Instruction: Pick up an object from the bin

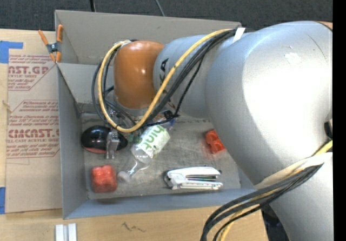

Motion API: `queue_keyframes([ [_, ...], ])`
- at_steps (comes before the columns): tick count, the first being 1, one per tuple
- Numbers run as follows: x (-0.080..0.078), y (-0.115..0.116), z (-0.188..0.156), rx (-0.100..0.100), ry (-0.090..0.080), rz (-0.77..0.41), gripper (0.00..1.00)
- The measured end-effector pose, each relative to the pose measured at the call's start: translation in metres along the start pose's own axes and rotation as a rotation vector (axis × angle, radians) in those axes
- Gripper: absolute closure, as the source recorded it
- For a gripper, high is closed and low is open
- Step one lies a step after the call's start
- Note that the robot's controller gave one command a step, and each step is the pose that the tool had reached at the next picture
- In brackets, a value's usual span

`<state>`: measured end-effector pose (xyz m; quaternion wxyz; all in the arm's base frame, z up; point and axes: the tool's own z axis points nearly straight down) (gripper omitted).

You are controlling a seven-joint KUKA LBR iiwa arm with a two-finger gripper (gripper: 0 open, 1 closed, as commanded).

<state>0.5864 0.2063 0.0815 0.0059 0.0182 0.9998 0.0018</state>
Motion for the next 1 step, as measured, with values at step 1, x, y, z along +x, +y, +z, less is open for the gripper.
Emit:
queue_keyframes([
  [1, 0.0033, -0.0008, -0.0137, 0.005, 0.014, -0.001, 1.00],
])
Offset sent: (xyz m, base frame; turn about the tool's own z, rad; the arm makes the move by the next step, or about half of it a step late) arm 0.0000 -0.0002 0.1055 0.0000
